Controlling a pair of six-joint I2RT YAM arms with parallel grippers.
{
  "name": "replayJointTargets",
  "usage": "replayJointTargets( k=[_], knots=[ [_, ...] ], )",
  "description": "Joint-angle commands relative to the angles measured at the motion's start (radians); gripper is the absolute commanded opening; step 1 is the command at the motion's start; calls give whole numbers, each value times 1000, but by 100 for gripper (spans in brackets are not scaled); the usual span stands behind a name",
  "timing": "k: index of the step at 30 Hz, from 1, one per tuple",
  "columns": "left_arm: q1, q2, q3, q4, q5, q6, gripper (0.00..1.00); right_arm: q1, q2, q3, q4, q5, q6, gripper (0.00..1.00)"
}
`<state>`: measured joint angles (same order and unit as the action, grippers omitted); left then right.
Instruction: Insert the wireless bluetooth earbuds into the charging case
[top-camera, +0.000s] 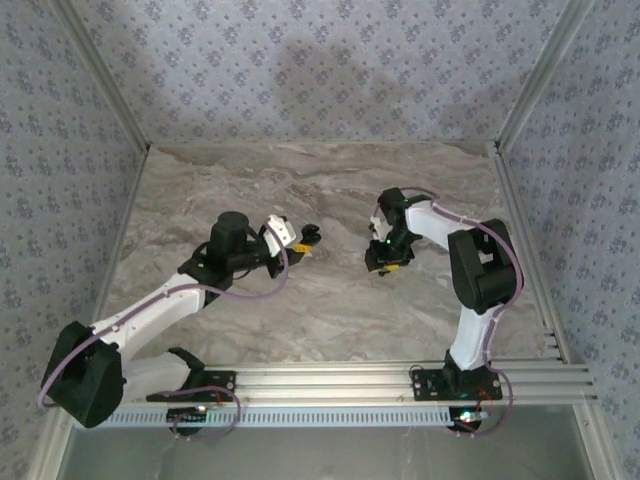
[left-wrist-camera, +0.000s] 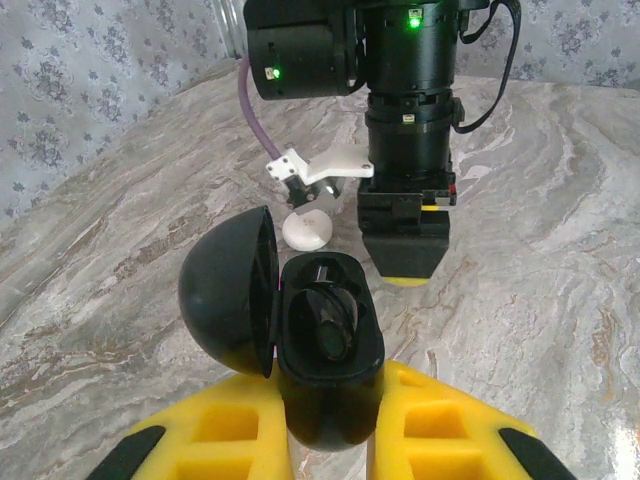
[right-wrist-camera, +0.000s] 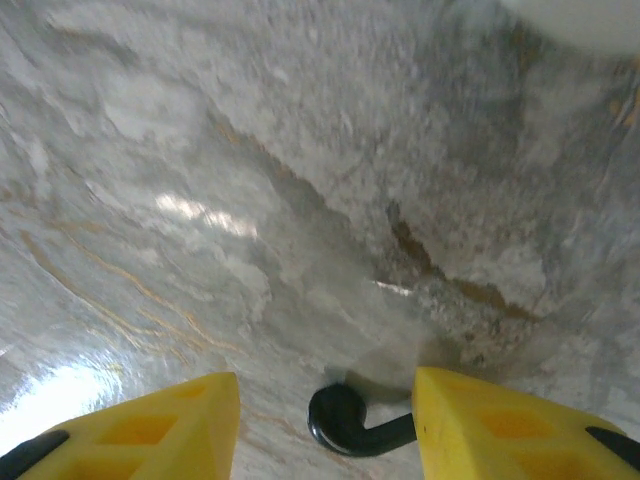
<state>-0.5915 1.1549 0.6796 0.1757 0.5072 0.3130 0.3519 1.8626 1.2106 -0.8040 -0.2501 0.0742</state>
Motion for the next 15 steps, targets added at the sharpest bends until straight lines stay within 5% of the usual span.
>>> replayJointTargets(
  k=[1, 7, 15],
  knots=[
    [-5, 5, 9, 11, 12, -11, 13, 4, -37, -49, -74, 0, -8, 50],
    [-6, 1, 9, 15, 17, -17, 13, 21, -61, -48, -97, -28, 2, 49],
    [-5, -8, 8, 11, 16, -18, 13, 33, -82, 71, -158, 133, 37, 45]
  ],
)
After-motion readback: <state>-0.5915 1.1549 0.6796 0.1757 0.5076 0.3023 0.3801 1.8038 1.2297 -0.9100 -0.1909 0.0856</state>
